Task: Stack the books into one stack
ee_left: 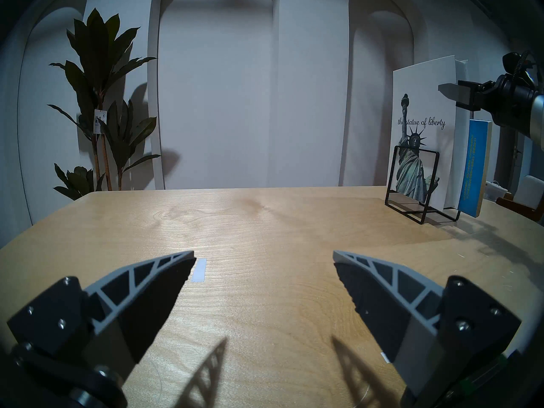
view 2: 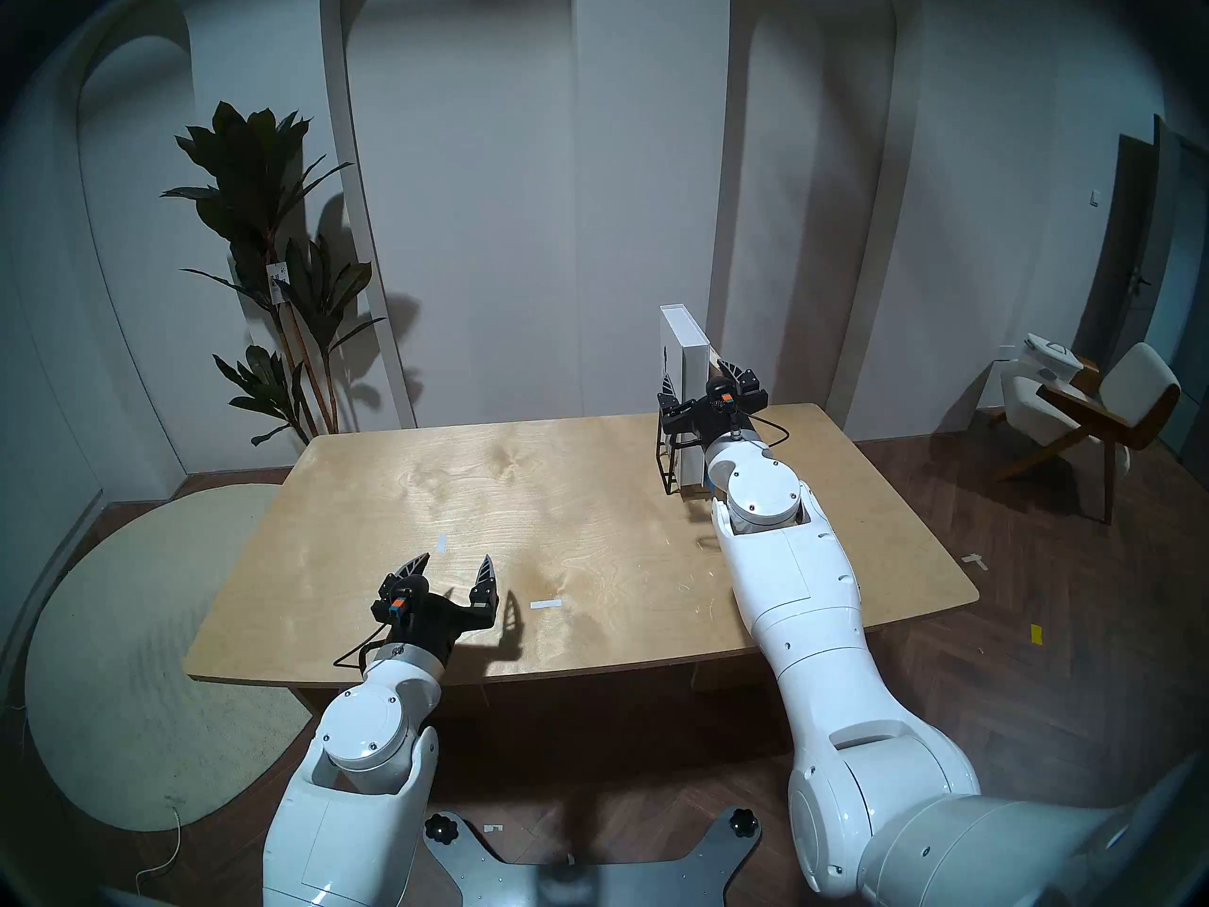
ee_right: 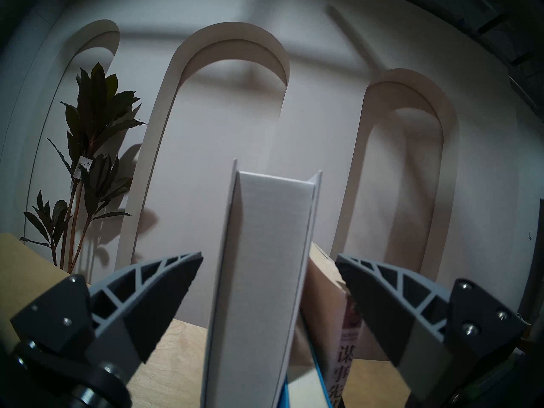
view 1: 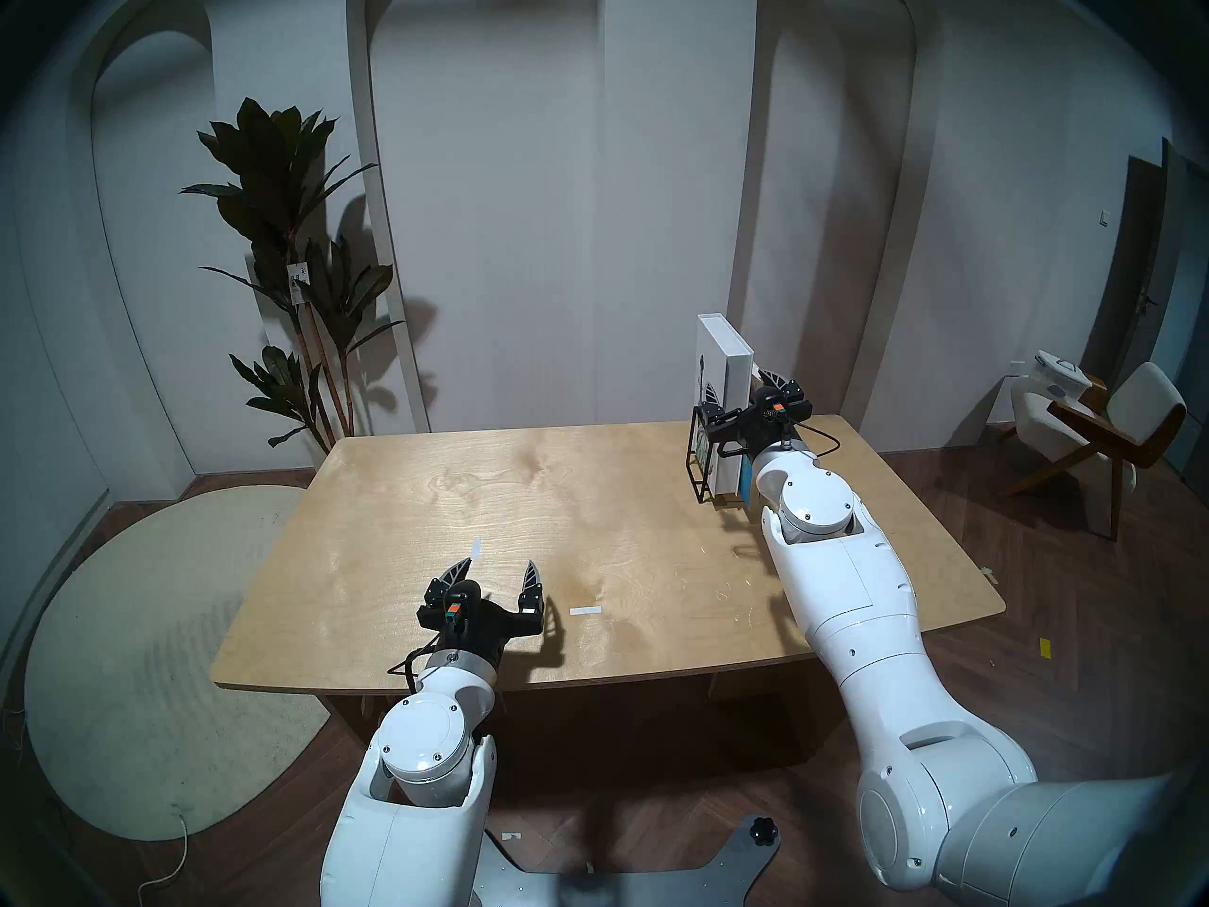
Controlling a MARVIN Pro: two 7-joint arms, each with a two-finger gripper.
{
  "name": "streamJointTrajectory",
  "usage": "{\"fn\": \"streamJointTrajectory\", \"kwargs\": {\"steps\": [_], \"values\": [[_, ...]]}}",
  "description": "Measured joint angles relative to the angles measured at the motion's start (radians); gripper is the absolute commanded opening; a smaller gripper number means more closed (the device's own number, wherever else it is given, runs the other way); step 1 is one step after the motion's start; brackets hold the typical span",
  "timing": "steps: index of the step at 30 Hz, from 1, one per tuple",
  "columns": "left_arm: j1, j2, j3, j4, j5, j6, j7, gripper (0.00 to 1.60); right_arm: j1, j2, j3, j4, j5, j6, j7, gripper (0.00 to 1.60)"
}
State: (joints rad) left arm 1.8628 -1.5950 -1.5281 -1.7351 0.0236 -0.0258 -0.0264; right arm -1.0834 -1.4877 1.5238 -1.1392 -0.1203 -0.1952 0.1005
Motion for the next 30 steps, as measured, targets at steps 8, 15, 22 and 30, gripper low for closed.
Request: {"fn": "streamJointTrajectory", "kwargs": {"steps": [8, 15, 22, 30], "values": [[0.0, 0.0, 0.0, 0.0, 0.0, 0.0, 0.0, 1.6, 0.0, 0.013, -0.006, 0.002, -0.005, -0.001, 0.003, 1.6], [0.0, 0.0, 0.0, 0.0, 0.0, 0.0, 0.0, 1.6, 0.001, 0.02, -0.027, 0.006, -0.023, -0.004, 0.018, 1.6], [0.0, 0.0, 0.0, 0.0, 0.0, 0.0, 0.0, 1.6, 0.01, 0.016, -0.036, 0.015, -0.032, -0.005, 0.02, 0.78], [0.0, 0.0, 0.0, 0.0, 0.0, 0.0, 0.0, 1.6, 0.025, 0.007, -0.026, 0.04, -0.023, -0.01, 0.004, 0.0]]}}
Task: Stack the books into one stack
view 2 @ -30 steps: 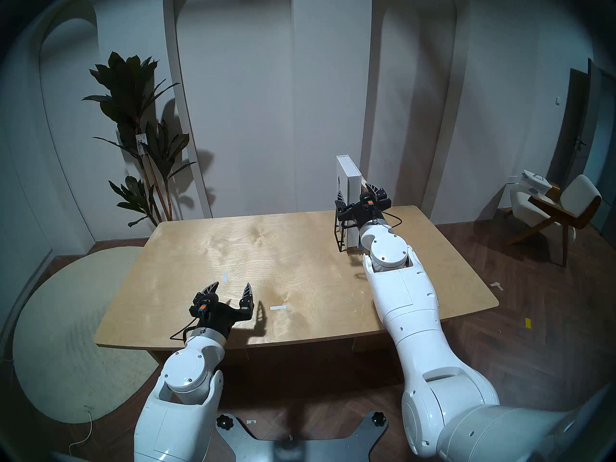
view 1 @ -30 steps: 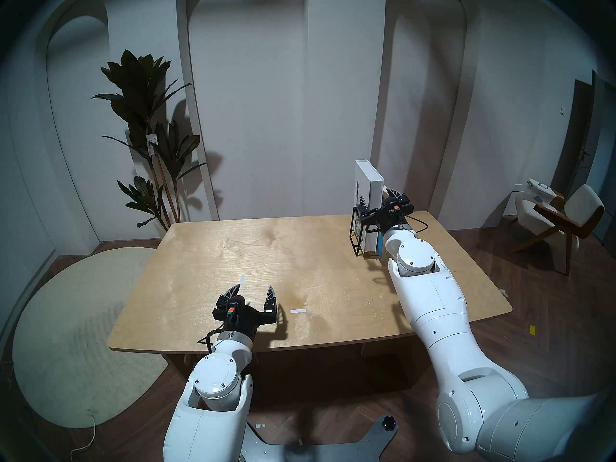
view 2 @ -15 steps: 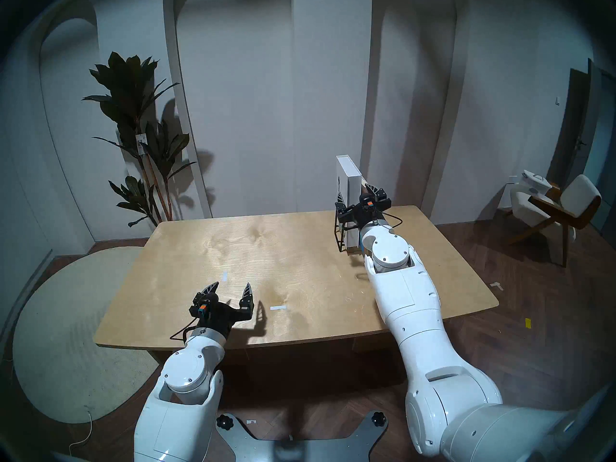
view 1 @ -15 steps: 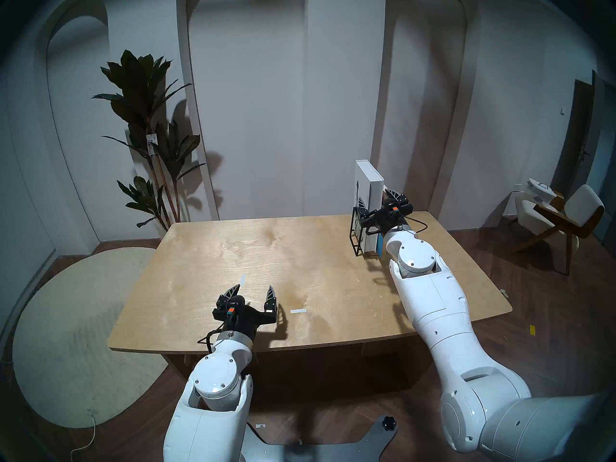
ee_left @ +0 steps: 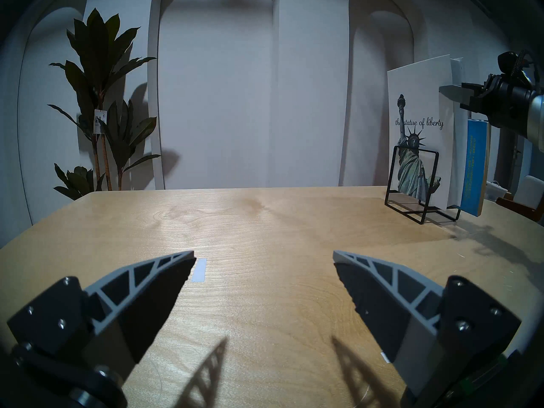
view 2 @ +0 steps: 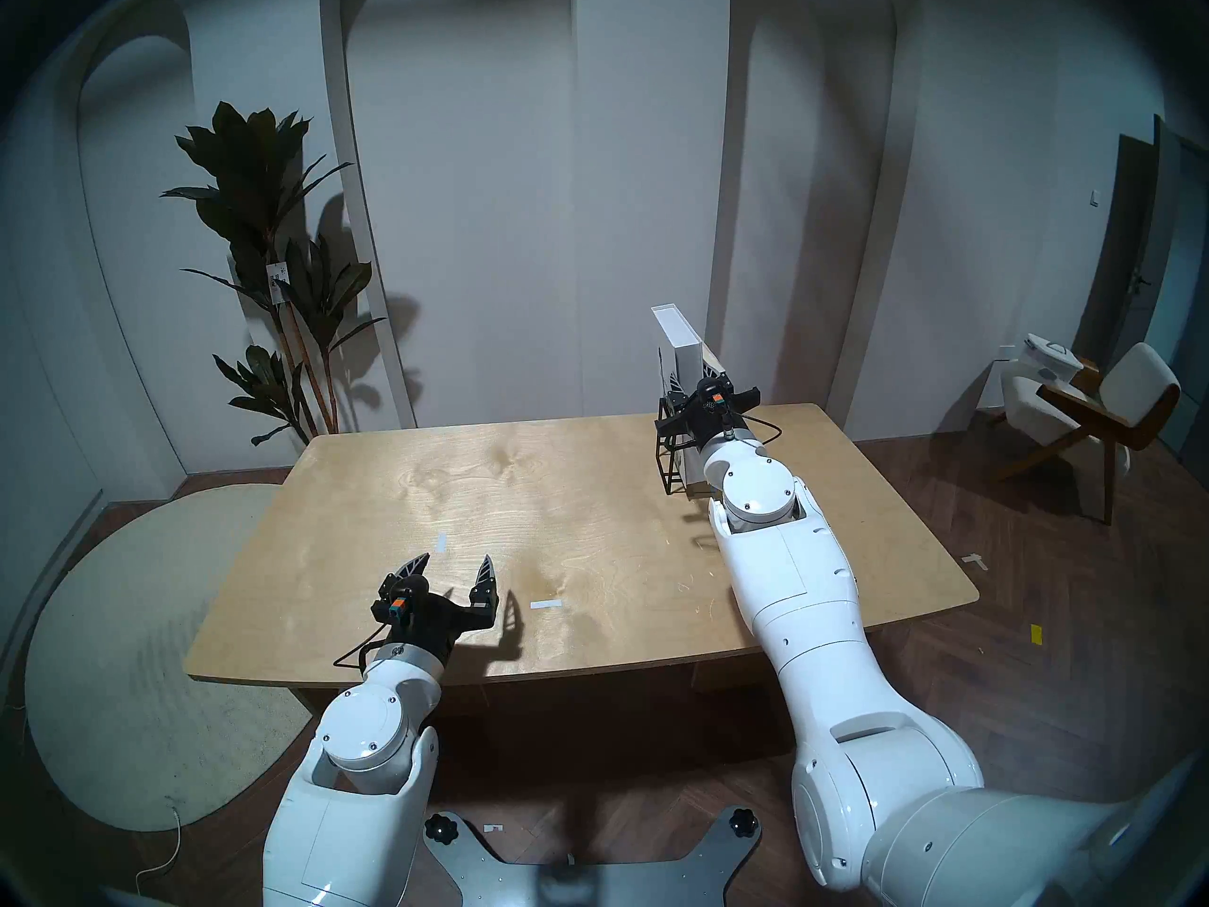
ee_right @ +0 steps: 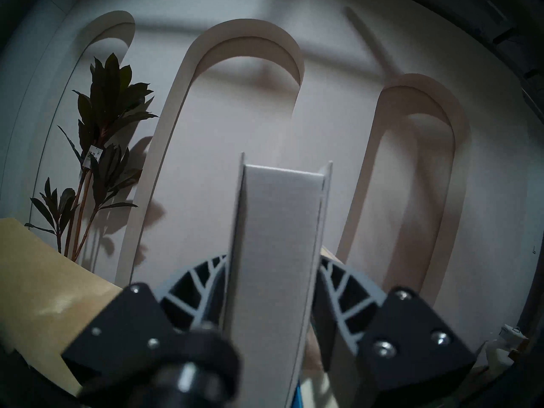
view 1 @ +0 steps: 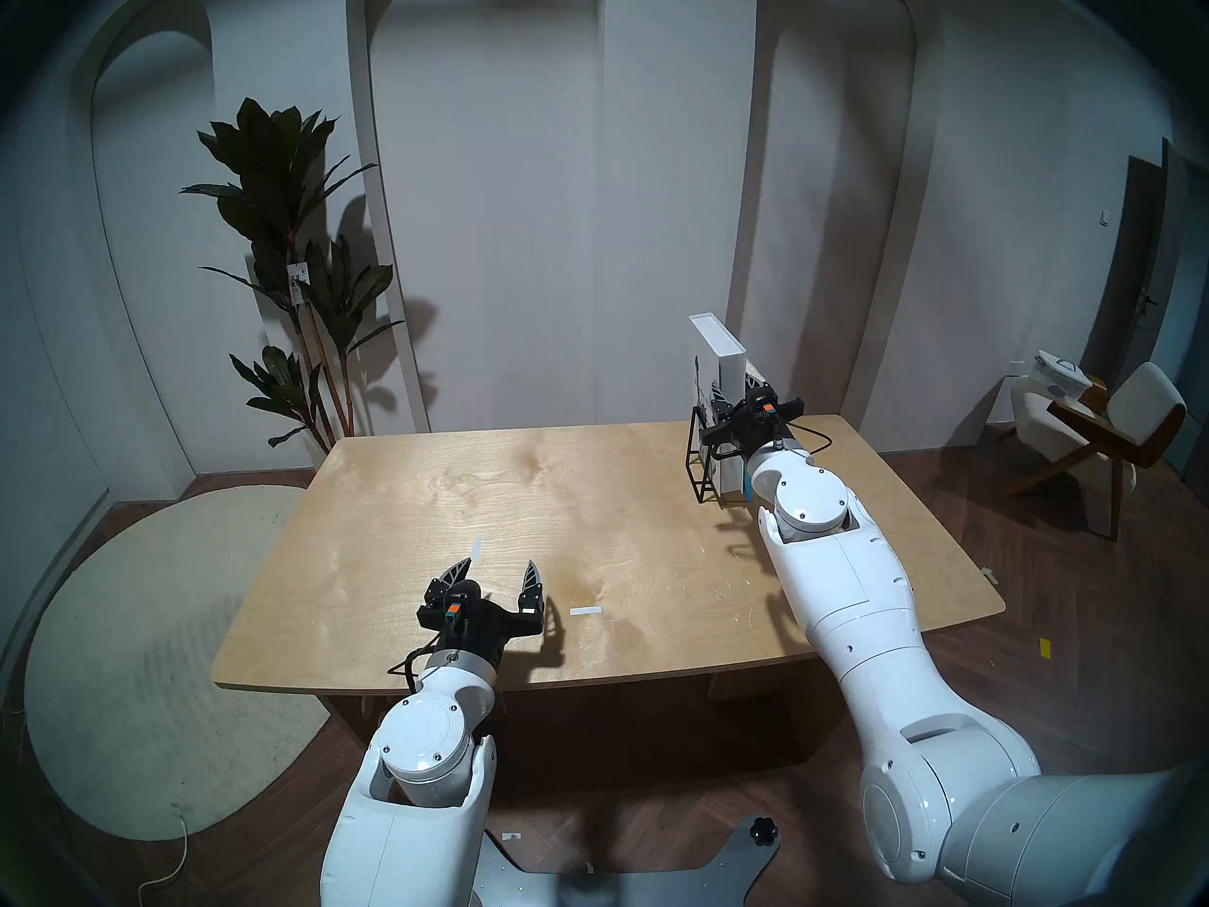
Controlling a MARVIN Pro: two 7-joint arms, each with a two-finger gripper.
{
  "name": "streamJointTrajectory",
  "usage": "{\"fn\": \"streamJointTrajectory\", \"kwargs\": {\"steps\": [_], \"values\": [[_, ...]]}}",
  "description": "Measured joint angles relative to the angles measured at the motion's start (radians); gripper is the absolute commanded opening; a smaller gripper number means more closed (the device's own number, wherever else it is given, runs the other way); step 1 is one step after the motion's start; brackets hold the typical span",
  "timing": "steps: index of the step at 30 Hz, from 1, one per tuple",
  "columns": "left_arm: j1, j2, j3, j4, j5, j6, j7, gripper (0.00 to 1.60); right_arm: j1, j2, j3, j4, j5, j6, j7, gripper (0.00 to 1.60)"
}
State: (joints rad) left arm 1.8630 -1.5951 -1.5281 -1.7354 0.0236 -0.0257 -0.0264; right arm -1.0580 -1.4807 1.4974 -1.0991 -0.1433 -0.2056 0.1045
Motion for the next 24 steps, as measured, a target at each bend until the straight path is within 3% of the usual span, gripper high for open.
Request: {"fn": "streamJointTrajectory", "kwargs": {"steps": [12, 24], "values": [[0.0, 0.0, 0.0, 0.0, 0.0, 0.0, 0.0, 1.6, -0.011, -0.026, -0.021, 0.007, -0.068, -0.034, -0.133, 0.0], [0.0, 0.0, 0.0, 0.0, 0.0, 0.0, 0.0, 1.6, -0.027, -0.037, -0.024, -0.077, -0.104, -0.063, -0.199, 0.0]]}}
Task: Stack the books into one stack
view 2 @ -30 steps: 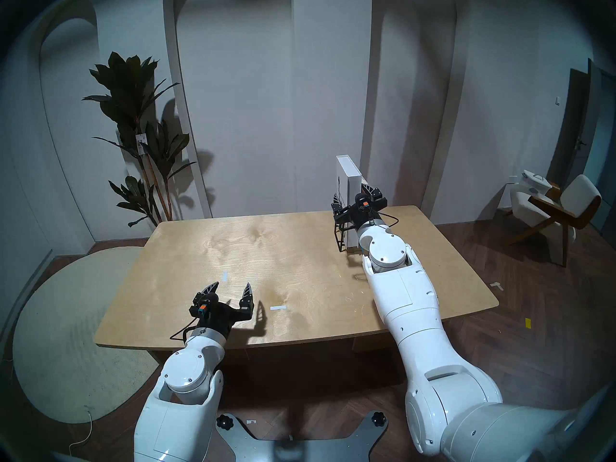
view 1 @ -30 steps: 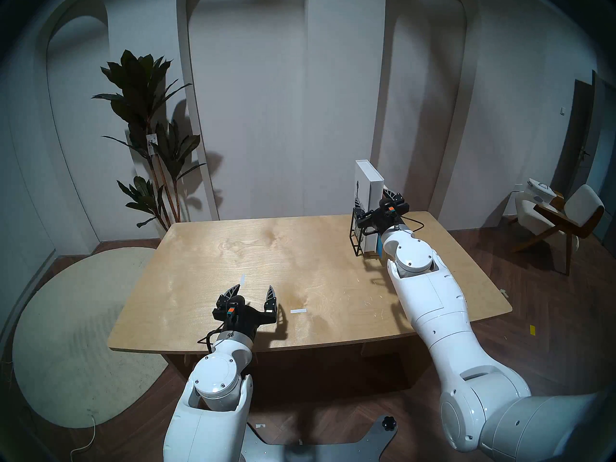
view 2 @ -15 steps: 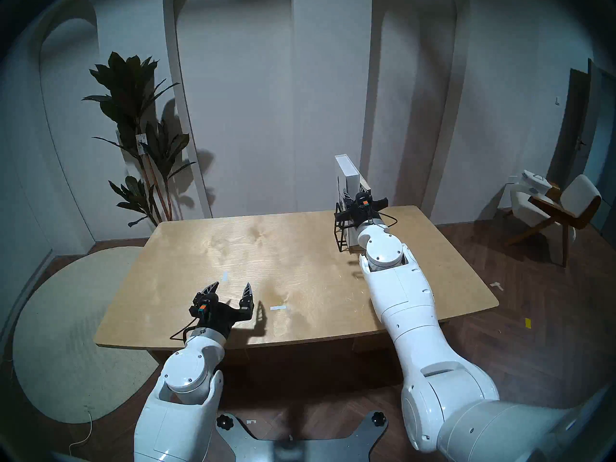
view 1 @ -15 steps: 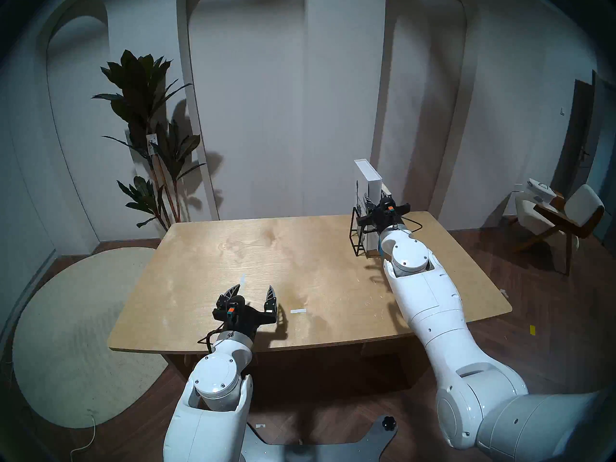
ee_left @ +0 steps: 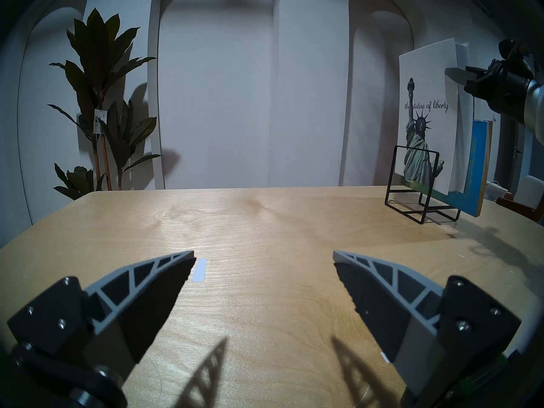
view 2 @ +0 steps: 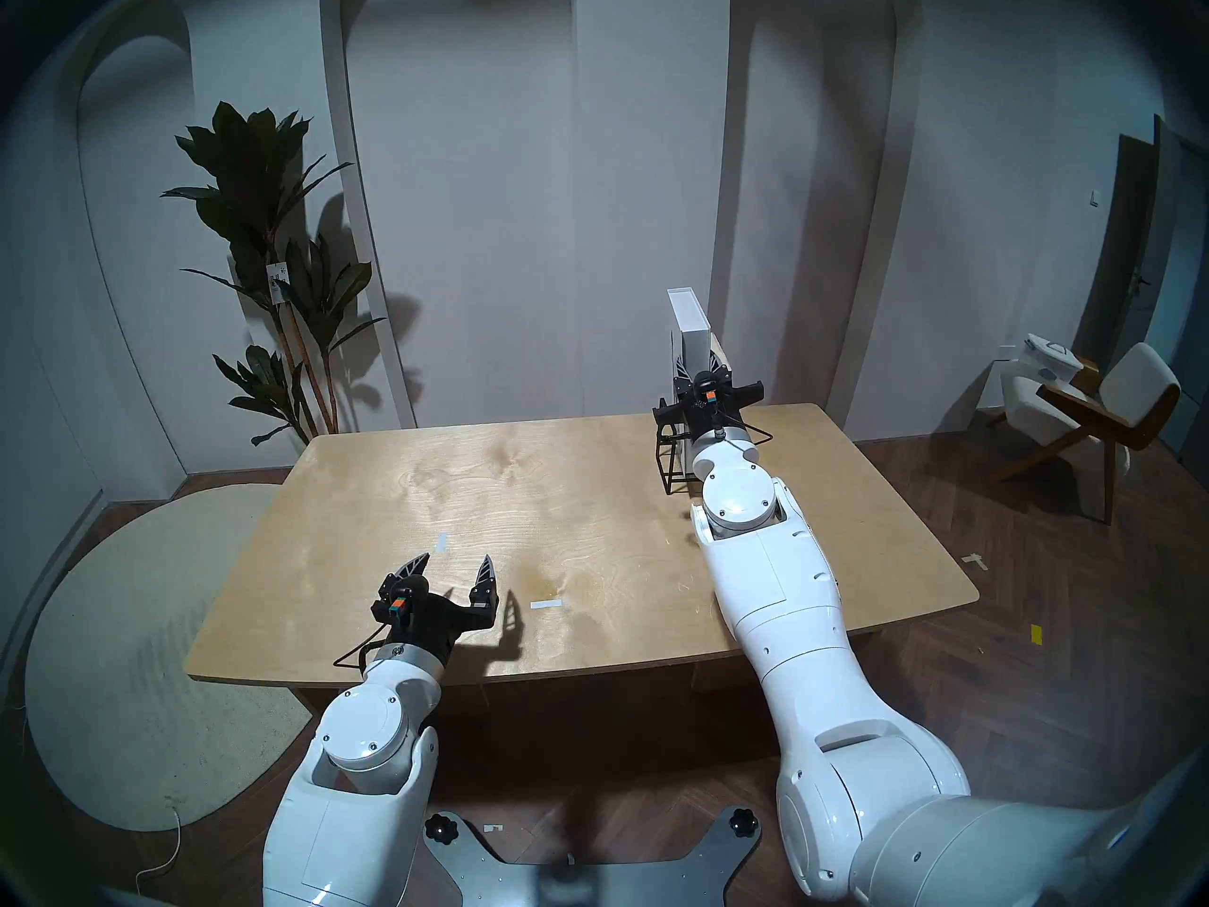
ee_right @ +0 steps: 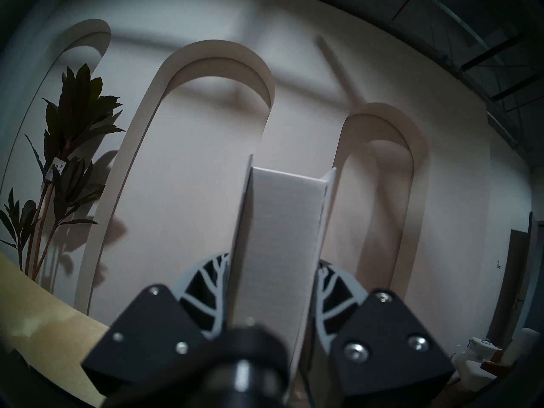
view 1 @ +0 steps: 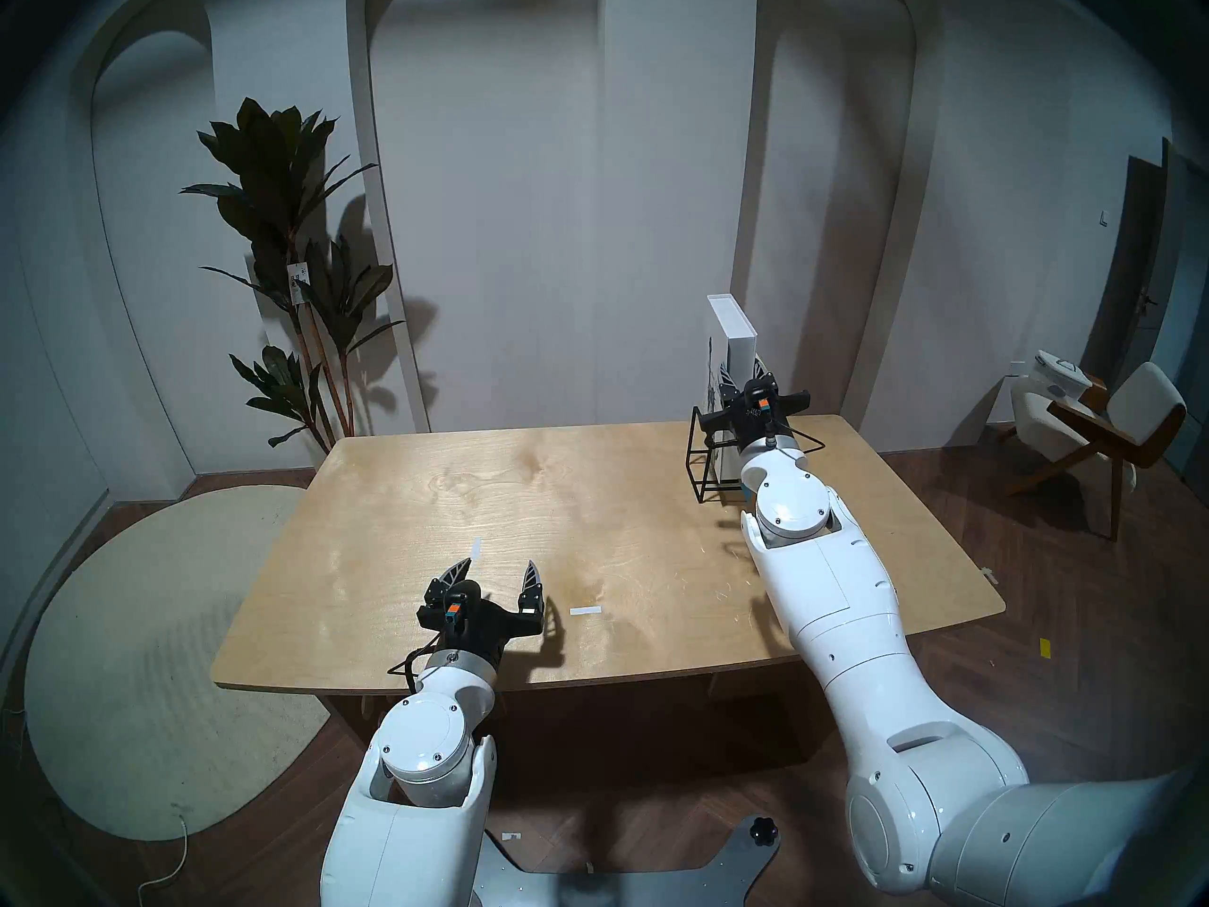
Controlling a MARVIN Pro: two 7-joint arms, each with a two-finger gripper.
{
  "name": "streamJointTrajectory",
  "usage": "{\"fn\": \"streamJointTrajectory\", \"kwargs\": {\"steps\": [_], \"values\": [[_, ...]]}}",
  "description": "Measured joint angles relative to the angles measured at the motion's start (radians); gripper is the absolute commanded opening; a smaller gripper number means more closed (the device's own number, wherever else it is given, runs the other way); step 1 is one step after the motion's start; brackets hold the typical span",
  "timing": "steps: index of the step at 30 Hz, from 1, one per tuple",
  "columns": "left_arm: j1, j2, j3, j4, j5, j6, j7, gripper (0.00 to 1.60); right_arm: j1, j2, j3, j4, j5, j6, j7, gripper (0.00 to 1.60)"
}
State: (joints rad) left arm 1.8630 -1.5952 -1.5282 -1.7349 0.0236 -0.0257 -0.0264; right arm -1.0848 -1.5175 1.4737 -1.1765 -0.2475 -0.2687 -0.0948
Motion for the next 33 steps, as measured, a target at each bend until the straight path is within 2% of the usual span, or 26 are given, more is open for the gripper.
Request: {"fn": "streamJointTrajectory", "kwargs": {"steps": [12, 27, 33], "values": [[0.0, 0.0, 0.0, 0.0, 0.0, 0.0, 0.0, 1.6, -0.002, -0.003, -0.03, -0.086, -0.034, -0.001, -0.015, 0.0], [0.0, 0.0, 0.0, 0.0, 0.0, 0.0, 0.0, 1.6, 0.009, -0.006, -0.075, -0.124, -0.081, 0.006, -0.02, 0.0], [0.0, 0.0, 0.0, 0.0, 0.0, 0.0, 0.0, 1.6, 0.014, -0.01, -0.096, -0.134, -0.124, 0.008, -0.041, 0.0]]}}
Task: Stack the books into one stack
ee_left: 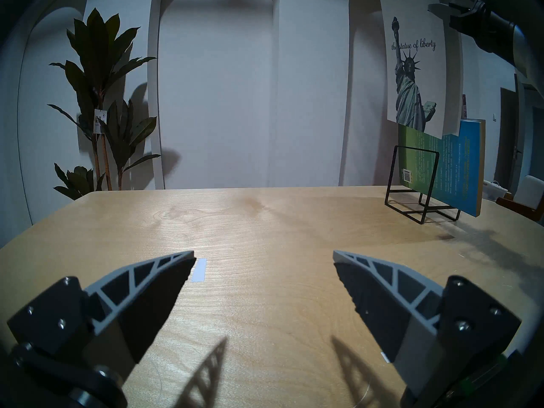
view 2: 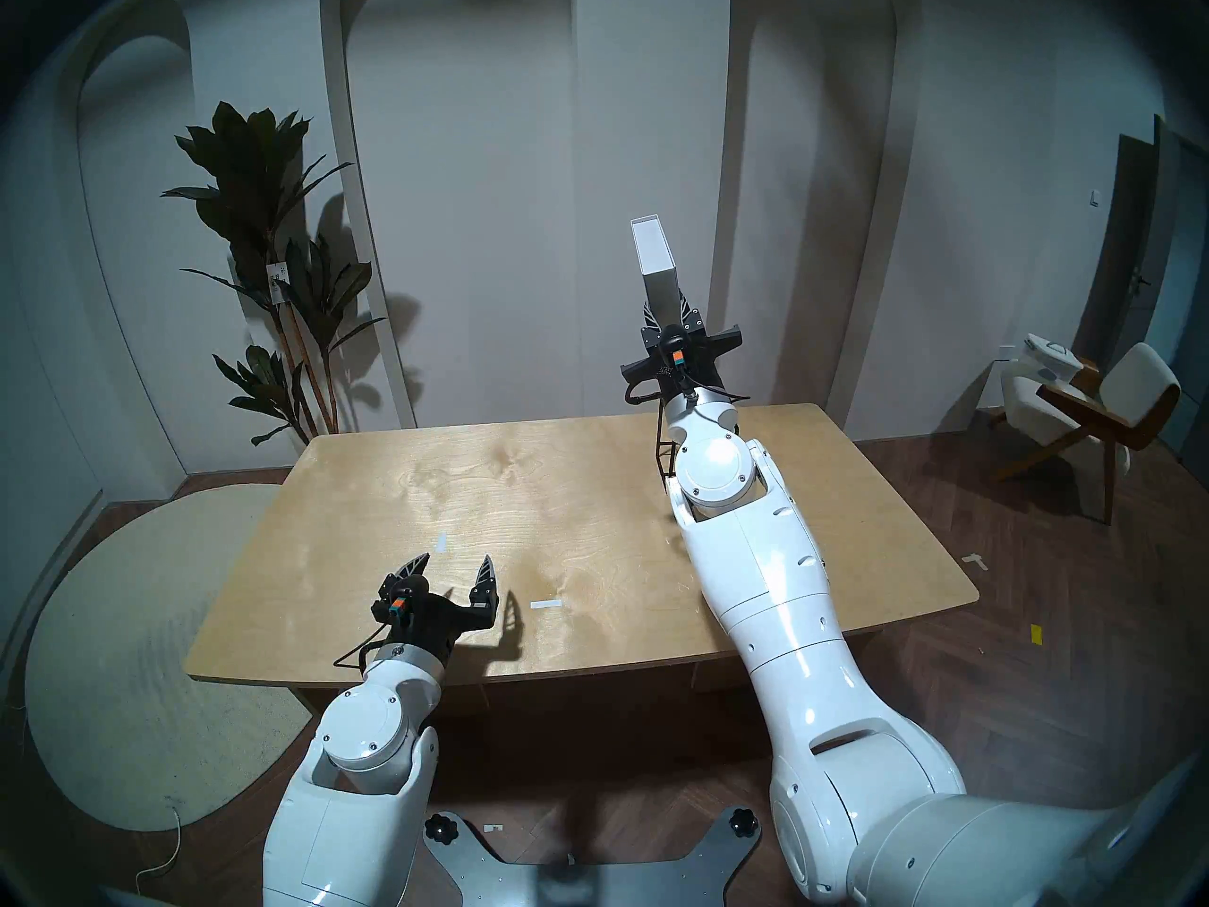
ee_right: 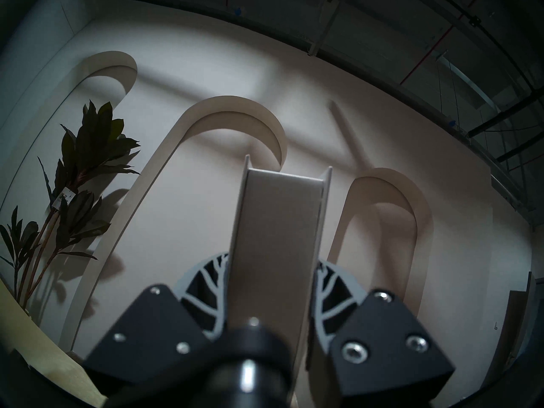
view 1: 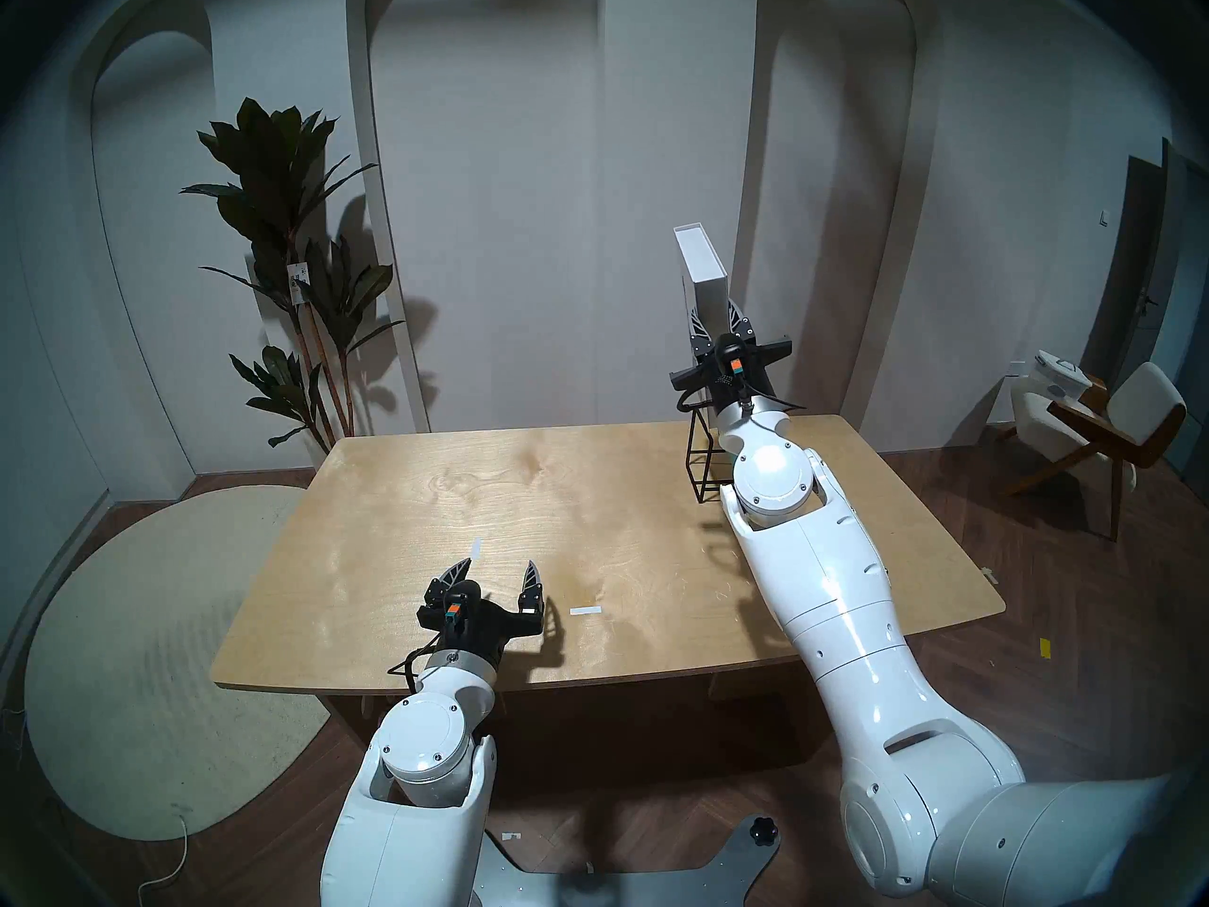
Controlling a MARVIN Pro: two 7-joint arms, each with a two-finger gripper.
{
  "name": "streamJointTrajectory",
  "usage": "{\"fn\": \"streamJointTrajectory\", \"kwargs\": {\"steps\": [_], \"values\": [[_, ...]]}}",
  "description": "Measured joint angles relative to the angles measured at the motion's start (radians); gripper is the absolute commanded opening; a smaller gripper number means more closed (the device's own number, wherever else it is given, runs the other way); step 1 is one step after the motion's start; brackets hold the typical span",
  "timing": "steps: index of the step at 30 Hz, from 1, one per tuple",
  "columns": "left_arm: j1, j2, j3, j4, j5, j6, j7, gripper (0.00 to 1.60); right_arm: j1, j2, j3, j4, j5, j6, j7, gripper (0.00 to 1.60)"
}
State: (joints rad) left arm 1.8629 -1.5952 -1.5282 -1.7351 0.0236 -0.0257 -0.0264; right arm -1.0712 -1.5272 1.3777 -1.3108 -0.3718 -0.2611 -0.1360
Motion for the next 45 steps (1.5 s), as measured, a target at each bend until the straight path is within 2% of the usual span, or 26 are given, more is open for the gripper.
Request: {"fn": "streamJointTrajectory", "kwargs": {"steps": [8, 16, 23, 27, 30, 34, 41, 45], "values": [[0.0, 0.0, 0.0, 0.0, 0.0, 0.0, 0.0, 1.6, 0.003, -0.029, 0.004, -0.012, -0.069, 0.004, -0.115, 0.0], [0.0, 0.0, 0.0, 0.0, 0.0, 0.0, 0.0, 1.6, 0.015, -0.028, -0.028, -0.024, -0.115, -0.013, -0.137, 0.0], [0.0, 0.0, 0.0, 0.0, 0.0, 0.0, 0.0, 1.6, 0.028, -0.017, -0.078, -0.038, -0.156, -0.034, -0.122, 0.0], [0.0, 0.0, 0.0, 0.0, 0.0, 0.0, 0.0, 1.6, 0.031, 0.005, -0.115, -0.052, -0.178, -0.046, -0.07, 0.0], [0.0, 0.0, 0.0, 0.0, 0.0, 0.0, 0.0, 1.6, 0.031, 0.048, -0.171, -0.077, -0.209, -0.054, 0.018, 0.0], [0.0, 0.0, 0.0, 0.0, 0.0, 0.0, 0.0, 1.6, 0.029, 0.093, -0.214, -0.099, -0.25, -0.064, 0.097, 0.0], [0.0, 0.0, 0.0, 0.0, 0.0, 0.0, 0.0, 1.6, 0.027, 0.178, -0.288, -0.128, -0.355, -0.091, 0.215, 0.0], [0.0, 0.0, 0.0, 0.0, 0.0, 0.0, 0.0, 1.6, 0.025, 0.235, -0.352, -0.141, -0.436, -0.118, 0.293, 0.0]]}}
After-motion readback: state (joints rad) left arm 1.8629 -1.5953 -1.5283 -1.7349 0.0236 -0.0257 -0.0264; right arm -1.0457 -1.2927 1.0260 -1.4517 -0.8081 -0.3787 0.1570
